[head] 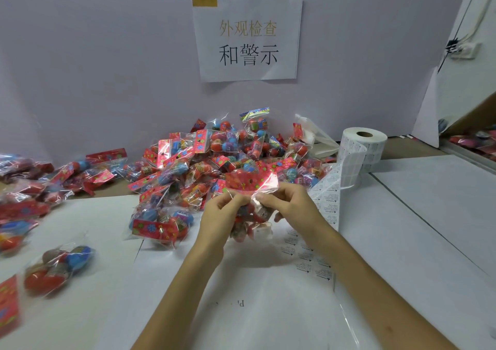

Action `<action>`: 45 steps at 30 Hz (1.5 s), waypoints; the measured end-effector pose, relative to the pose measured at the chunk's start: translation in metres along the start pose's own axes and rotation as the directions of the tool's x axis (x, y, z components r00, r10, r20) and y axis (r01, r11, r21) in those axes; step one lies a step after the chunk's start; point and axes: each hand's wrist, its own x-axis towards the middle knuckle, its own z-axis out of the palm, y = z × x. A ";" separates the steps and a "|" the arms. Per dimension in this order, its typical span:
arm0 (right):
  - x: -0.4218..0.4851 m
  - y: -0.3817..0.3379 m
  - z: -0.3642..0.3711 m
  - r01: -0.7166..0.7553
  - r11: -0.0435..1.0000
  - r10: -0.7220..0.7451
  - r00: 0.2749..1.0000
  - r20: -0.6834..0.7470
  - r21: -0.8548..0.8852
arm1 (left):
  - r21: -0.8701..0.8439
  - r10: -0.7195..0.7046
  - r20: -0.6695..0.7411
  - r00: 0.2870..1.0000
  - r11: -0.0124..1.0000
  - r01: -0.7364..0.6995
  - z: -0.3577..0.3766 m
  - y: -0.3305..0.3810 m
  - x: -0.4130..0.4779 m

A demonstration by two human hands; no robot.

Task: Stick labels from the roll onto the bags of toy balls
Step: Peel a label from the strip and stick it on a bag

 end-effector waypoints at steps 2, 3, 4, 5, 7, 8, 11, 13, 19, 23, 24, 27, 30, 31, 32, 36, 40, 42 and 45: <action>0.000 -0.001 -0.002 -0.026 1.000 0.025 0.999 0.022 0.018 | 0.028 0.011 -0.005 1.000 1.000 -0.011 -0.002 -0.001 0.002; 0.001 0.000 -0.003 -0.032 0.999 0.032 0.999 0.017 0.013 | 0.048 0.011 0.007 1.000 0.999 -0.012 -0.002 -0.001 0.003; 0.002 0.000 -0.005 -0.040 0.999 0.040 0.999 0.005 0.005 | 0.059 0.009 0.024 1.000 0.998 -0.010 -0.002 -0.001 0.002; 0.003 0.000 -0.007 -0.050 0.999 0.050 0.999 -0.007 0.001 | 0.065 0.009 0.041 0.999 0.998 -0.012 -0.001 -0.001 0.002; 0.003 0.000 -0.011 -0.081 0.997 0.081 0.997 -0.017 0.017 | 0.064 0.027 0.061 0.998 0.997 -0.031 0.001 -0.002 0.000; 0.003 -0.002 -0.012 -0.093 0.995 0.093 0.996 -0.012 0.026 | 0.061 0.049 0.065 0.997 0.997 -0.053 0.001 -0.002 -0.001; 0.004 -0.009 -0.020 -0.120 0.993 0.120 0.993 0.019 0.011 | 0.015 0.099 -0.010 0.995 0.995 -0.099 0.001 -0.002 0.000; 0.010 -0.016 -0.031 -0.141 0.990 0.142 0.988 0.064 -0.021 | -0.053 0.111 -0.066 0.992 0.992 -0.114 -0.002 0.000 0.004; 0.037 -0.047 -0.113 0.000 0.932 0.106 0.956 -0.274 0.362 | -0.160 0.107 -0.054 0.993 0.981 -0.114 -0.009 0.001 0.007; 0.026 -0.049 -0.199 0.418 0.540 0.276 0.732 -0.623 0.731 | -0.120 0.110 -0.013 0.994 0.986 -0.111 -0.005 -0.001 0.007; 0.022 -0.042 -0.209 0.399 0.563 0.303 0.715 -0.630 0.724 | -0.115 0.112 -0.011 0.994 0.987 -0.113 -0.004 -0.002 0.007; 0.011 -0.023 -0.206 0.198 0.718 0.362 0.713 -0.600 0.668 | -0.092 0.115 -0.014 0.993 0.989 -0.116 -0.003 -0.004 0.009; 0.012 -0.013 -0.181 0.067 0.811 0.353 0.736 -0.578 0.581 | -0.066 0.112 -0.024 0.993 0.991 -0.113 -0.003 -0.006 0.008; 0.014 -0.011 -0.173 0.046 0.839 0.328 0.751 -0.573 0.542 | -0.061 0.108 -0.026 0.994 0.992 -0.109 -0.003 -0.006 0.008; 0.018 -0.011 -0.164 0.023 0.869 0.296 0.776 -0.557 0.494 | -0.057 0.102 -0.034 0.994 0.993 -0.103 -0.003 -0.005 0.008; 0.036 -0.019 -0.121 -0.073 0.983 0.137 0.899 -0.415 0.166 | -0.044 0.063 -0.069 0.996 0.997 -0.066 -0.004 -0.005 0.008; 0.063 -0.019 -0.080 -0.066 0.979 0.005 0.954 -0.300 -0.192 | -0.043 0.028 -0.075 0.997 0.999 -0.032 -0.003 -0.005 0.006; 0.075 -0.013 -0.064 -0.076 0.907 -0.025 0.972 -0.234 -0.414 | -0.034 0.023 -0.065 0.998 0.999 -0.025 -0.003 -0.004 0.005; 0.087 -0.004 -0.049 -0.029 0.766 0.001 0.999 -0.044 -0.642 | -0.049 0.015 -0.059 0.998 0.999 -0.018 -0.001 -0.002 0.003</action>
